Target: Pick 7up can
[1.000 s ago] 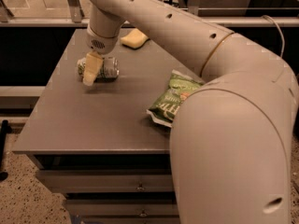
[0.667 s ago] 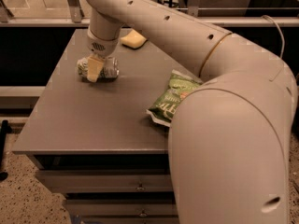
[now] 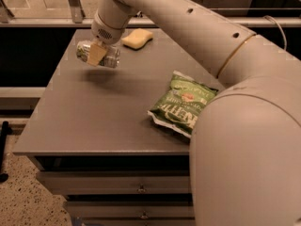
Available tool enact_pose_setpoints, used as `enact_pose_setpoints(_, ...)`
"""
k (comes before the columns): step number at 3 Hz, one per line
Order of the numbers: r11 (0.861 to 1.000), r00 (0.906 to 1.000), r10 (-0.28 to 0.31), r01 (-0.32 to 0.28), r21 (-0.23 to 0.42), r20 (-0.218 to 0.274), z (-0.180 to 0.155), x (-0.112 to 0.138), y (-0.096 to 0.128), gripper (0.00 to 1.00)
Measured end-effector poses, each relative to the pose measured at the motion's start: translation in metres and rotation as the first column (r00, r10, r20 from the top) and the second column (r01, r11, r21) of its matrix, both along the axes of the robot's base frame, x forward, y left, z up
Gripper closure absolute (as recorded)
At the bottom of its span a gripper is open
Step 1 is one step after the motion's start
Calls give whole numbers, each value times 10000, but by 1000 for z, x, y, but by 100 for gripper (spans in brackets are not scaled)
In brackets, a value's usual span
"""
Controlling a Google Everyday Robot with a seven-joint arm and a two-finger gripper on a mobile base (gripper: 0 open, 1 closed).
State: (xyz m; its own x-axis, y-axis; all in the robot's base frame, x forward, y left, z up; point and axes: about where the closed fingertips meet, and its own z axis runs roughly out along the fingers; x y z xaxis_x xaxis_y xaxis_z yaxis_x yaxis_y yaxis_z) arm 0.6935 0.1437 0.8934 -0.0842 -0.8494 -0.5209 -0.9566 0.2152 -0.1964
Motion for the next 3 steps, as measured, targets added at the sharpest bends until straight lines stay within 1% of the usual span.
enact_pose_setpoints(1, 9791, 9989, 278, -346, 2005, 367, 37, 5, -4, 100)
enact_pose_setpoints(2, 9184, 9966, 555, -750, 3885, 613, 60, 8, -15, 100)
enact_pose_setpoints(3, 8735, 9951, 771, -975, 4770, 624, 74, 0, -21, 100)
